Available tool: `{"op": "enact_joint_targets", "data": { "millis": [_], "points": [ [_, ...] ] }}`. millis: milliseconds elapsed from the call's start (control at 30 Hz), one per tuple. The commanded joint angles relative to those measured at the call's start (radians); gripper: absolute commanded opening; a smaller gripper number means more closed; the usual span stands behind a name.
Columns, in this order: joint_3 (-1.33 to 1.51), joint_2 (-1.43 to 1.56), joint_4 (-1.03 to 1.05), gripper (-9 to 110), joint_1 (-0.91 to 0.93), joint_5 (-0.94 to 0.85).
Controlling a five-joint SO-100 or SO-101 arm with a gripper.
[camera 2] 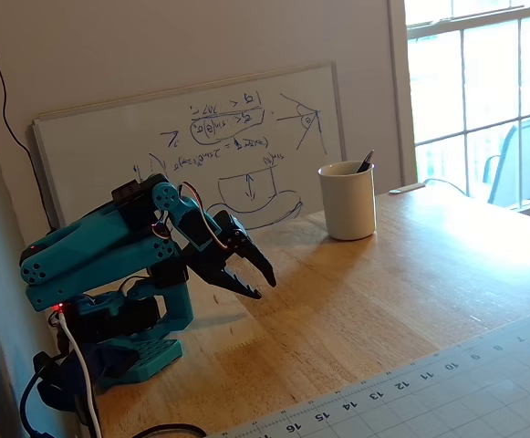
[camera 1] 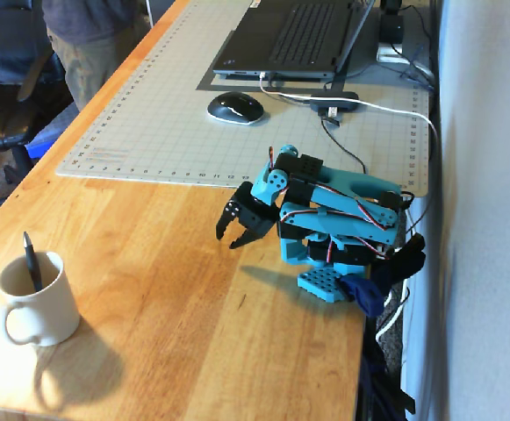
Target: Grasp a pen and put it in a mug.
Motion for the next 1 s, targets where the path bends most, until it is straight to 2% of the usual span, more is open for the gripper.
{"op": "enact_joint_targets", "data": {
  "millis": [0, 200, 967],
  "points": [
    [-0.006, 0.026, -0.009, 7, 0.005, -0.011],
    [-0.003, 0.026, -0.009, 1, 0.003, -0.011],
    [0.000, 0.025, -0.008, 1, -0.005, -0.008]
  ]
}}
